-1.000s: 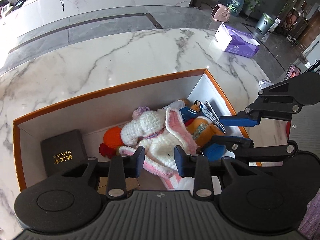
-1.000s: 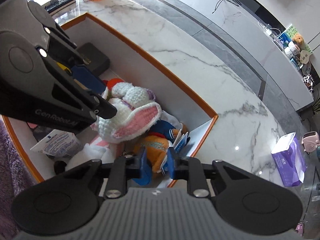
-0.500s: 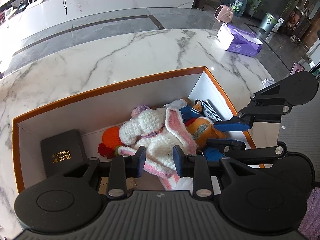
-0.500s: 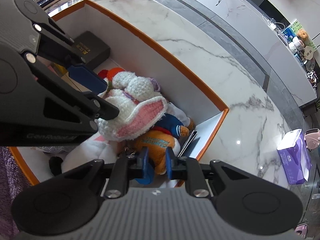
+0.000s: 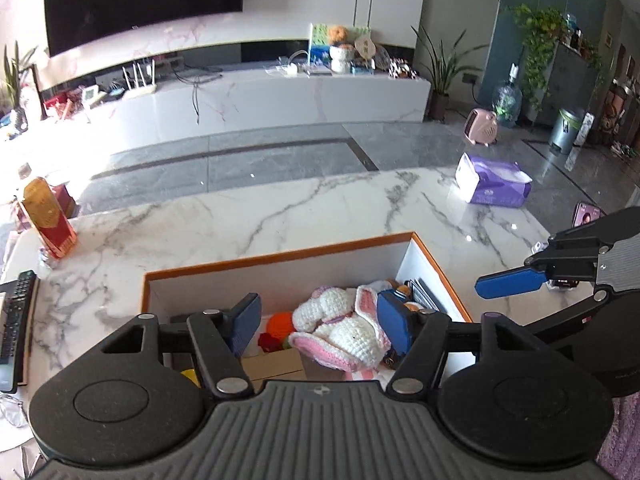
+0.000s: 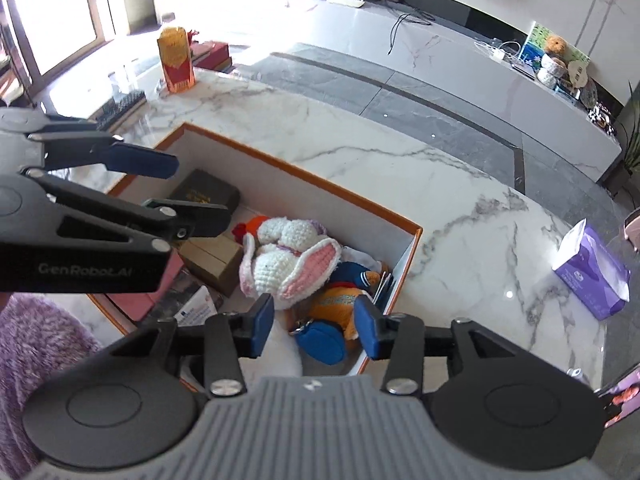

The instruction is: Organize objects

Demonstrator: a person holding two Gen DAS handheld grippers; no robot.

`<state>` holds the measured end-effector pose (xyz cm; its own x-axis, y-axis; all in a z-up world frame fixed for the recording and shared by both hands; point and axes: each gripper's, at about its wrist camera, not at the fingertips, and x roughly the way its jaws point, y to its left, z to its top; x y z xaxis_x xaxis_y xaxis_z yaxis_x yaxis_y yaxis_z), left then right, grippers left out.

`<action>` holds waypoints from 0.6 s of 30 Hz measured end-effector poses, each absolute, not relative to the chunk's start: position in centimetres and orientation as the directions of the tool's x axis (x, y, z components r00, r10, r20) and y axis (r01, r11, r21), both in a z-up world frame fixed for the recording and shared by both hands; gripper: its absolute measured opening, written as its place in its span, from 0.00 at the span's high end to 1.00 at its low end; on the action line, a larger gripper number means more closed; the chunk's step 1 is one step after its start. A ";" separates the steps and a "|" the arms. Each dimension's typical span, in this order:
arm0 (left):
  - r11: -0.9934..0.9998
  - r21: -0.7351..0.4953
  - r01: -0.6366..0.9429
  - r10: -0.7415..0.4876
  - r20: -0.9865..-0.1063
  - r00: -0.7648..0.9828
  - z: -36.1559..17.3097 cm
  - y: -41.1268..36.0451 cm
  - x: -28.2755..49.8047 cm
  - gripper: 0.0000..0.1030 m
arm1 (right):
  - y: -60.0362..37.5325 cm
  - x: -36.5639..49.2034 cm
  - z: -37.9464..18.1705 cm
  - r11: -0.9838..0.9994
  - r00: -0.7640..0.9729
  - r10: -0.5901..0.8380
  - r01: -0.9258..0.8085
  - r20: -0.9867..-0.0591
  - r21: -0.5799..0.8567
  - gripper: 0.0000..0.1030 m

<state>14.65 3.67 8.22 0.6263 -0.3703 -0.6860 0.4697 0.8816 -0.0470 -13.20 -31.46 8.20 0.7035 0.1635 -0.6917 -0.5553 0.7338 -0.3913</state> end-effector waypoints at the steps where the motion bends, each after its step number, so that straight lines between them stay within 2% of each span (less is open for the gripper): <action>1: 0.887 -0.033 0.460 -0.363 -0.665 0.653 8.6 3.9 13.9 0.24 | -31.7 -14.0 8.6 0.754 0.710 0.184 -0.546 -0.680 -0.367 0.47; 3: 0.900 0.009 0.435 -0.333 -0.628 0.703 9.3 4.3 12.2 0.15 | -32.2 -15.3 8.9 0.783 0.721 0.214 -0.530 -0.659 -0.326 0.43; 5: 0.912 0.058 0.406 -0.299 -0.583 0.756 9.6 4.4 10.6 0.14 | -32.7 -16.5 9.0 0.805 0.739 0.234 -0.512 -0.632 -0.300 0.41; 10: 0.951 0.130 0.279 -0.187 -0.475 0.860 9.9 4.8 6.8 0.14 | -34.0 -19.5 8.7 0.839 0.776 0.274 -0.481 -0.569 -0.253 0.29; 12: 0.960 0.123 0.253 -0.171 -0.460 0.871 9.7 5.0 5.7 0.14 | -34.7 -20.5 8.4 0.850 0.784 0.287 -0.473 -0.550 -0.231 0.22; 18: 0.982 0.048 0.185 -0.141 -0.471 0.871 8.6 5.5 3.3 0.14 | -36.6 -22.4 6.8 0.881 0.805 0.288 -0.435 -0.519 -0.186 0.17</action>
<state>3.34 5.47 8.56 0.8707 -0.1408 -0.4713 0.1848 0.9816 0.0481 -22.39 -36.55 6.77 0.8046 0.2877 -0.5194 -0.4353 0.8808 -0.1865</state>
